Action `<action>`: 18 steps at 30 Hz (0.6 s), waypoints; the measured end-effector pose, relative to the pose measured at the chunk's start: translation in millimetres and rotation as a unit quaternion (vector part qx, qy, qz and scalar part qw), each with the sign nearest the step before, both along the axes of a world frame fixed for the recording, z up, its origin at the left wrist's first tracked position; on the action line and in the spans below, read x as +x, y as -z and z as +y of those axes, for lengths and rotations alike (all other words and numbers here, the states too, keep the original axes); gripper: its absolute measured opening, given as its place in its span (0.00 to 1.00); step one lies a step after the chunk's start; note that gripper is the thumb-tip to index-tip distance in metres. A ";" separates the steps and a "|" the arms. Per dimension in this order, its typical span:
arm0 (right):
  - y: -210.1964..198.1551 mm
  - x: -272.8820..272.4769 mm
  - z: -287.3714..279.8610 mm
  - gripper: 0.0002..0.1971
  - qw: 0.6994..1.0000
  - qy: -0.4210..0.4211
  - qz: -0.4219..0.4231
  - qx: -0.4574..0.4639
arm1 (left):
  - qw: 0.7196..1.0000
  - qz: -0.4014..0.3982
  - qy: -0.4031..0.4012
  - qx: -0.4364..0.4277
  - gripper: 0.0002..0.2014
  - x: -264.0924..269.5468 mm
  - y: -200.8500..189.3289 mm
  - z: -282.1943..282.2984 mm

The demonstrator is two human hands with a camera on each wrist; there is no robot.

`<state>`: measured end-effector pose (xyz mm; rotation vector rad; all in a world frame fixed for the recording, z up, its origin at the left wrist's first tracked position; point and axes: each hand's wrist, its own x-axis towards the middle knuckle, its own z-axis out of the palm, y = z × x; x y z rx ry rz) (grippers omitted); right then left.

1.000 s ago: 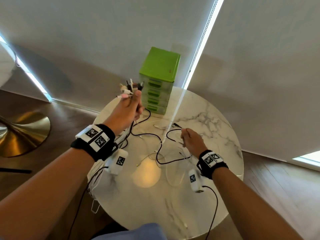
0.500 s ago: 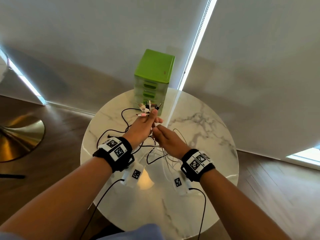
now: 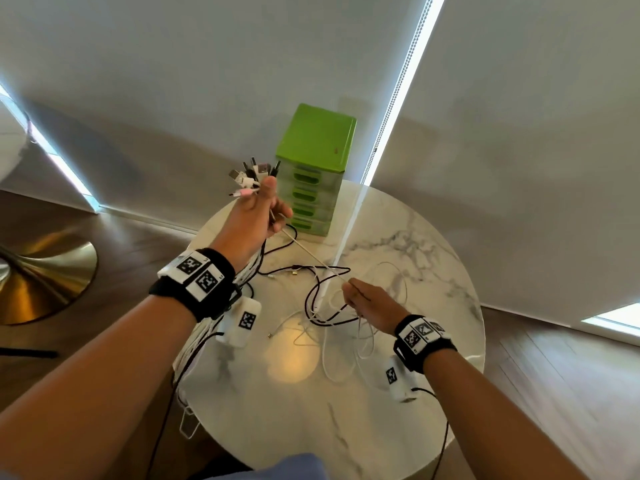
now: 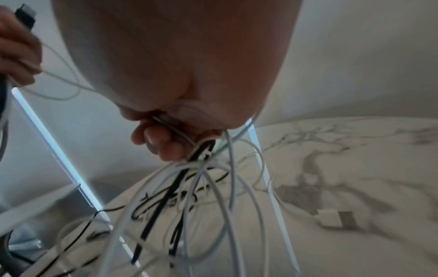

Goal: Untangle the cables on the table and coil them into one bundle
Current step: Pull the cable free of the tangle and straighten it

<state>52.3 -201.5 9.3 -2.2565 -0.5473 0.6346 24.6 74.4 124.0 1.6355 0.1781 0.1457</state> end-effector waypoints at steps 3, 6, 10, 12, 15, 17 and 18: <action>-16.1 10.3 12.9 0.20 0.998 0.059 -0.012 0.010 | 0.999 0.021 0.007 0.041 0.29 -3.5 6.4 -10.6; -38.8 14.3 27.7 0.20 0.991 0.106 -0.035 0.074 | 0.993 0.048 0.042 0.103 0.29 -3.8 22.7 -24.5; -67.1 11.8 39.7 0.19 0.992 0.047 -0.052 0.107 | 0.987 0.071 0.070 0.122 0.21 -4.6 44.8 -41.4; -74.5 10.4 41.3 0.18 0.993 0.018 -0.070 0.095 | 0.984 0.083 0.091 0.132 0.25 -5.3 46.9 -46.0; -77.2 7.0 42.2 0.17 0.993 0.016 -0.092 0.072 | 0.971 0.070 0.149 0.176 0.32 -6.6 44.1 -50.3; -73.5 7.0 41.1 0.15 0.992 0.049 -0.085 0.084 | 0.966 0.065 0.162 0.189 0.30 -8.1 43.9 -49.7; -71.5 7.4 39.7 0.14 0.990 0.067 -0.067 0.103 | 0.965 0.072 0.160 0.193 0.29 -8.0 45.7 -48.5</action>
